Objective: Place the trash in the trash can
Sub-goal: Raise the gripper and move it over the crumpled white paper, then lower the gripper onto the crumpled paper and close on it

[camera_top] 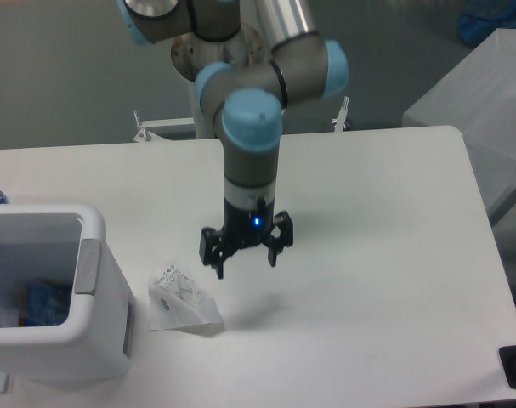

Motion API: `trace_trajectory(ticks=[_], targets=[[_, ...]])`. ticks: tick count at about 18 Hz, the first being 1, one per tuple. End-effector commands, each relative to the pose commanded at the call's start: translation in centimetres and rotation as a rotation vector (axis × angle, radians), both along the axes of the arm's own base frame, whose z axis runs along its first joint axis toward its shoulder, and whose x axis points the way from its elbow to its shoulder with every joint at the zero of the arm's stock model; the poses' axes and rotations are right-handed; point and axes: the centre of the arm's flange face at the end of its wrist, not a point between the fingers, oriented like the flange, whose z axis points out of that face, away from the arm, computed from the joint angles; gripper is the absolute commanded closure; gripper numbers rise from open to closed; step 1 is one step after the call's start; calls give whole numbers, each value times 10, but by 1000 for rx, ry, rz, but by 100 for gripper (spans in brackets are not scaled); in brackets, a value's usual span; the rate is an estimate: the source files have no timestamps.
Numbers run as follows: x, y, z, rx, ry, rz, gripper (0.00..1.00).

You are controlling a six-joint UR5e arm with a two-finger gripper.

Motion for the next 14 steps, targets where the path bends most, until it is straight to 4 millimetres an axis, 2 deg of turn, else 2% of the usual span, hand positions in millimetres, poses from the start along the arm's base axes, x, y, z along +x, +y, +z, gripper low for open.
trace_trajectory(ticks=[4,7,10,12,14], targets=[[-3,21,-13,-3,-16,20,0],[5,35,-15,0,-21,24,0],[19,45,-30,-19,-40,8,0],[19,48,-42,-38,-43,11,0],[25,54,-45,-42,-40,-4,0]])
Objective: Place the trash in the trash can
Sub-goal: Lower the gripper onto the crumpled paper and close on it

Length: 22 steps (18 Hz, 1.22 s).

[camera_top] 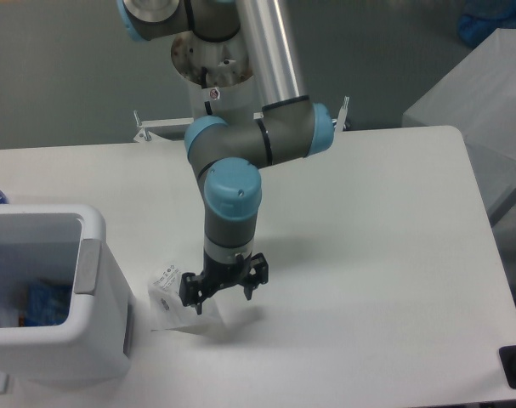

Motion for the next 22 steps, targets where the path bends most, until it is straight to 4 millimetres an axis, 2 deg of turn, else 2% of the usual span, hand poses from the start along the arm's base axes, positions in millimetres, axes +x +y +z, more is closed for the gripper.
trace_trajectory(ticks=[5,9,15,19,22], targets=[[13,9,-20,-27,-15,-24,0],[17,12,-20,-26,-16,-25,2],[21,6,-30,-63,-7,-23,50],[33,9,-34,-81,1,-42,70],[33,9,-30,-76,5,-42,85]])
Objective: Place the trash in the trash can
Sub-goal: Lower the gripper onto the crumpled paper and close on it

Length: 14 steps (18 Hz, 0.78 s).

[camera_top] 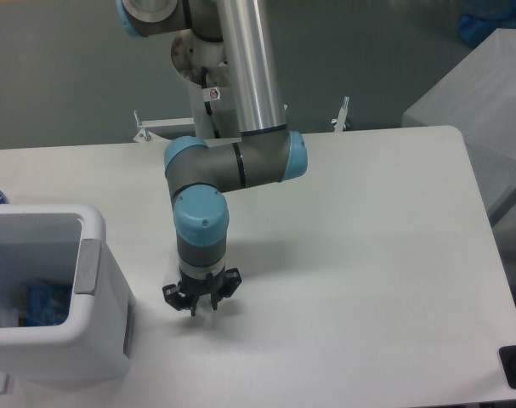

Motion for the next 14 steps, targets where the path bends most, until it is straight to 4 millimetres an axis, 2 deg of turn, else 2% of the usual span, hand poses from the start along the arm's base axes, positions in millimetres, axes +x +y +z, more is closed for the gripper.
trace_trajectory(ticks=[6,8,9,10,11,13,14], targets=[[-5,0,10,16,10,-3,99],[-9,1,21,33,24,0,100],[-13,2,33,50,37,3,100],[-25,0,51,78,56,20,100],[-40,-1,78,119,85,45,100],[-69,-9,147,227,146,86,100],[-81,-11,175,282,160,98,99]])
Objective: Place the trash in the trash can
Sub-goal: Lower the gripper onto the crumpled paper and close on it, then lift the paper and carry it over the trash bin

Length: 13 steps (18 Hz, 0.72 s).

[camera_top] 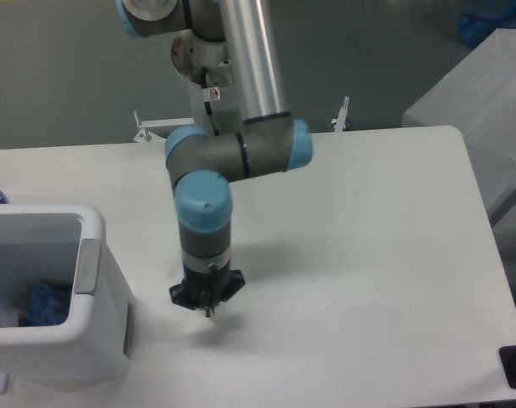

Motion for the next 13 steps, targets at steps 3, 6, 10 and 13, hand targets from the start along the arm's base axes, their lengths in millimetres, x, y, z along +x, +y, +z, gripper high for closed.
trace_trajectory(ticks=[3,6,10,13], targets=[[-24,-6,60,128,8,72,99],[-21,-4,121,229,44,90,99],[10,-2,199,346,112,33,97],[55,18,226,387,132,-47,97]])
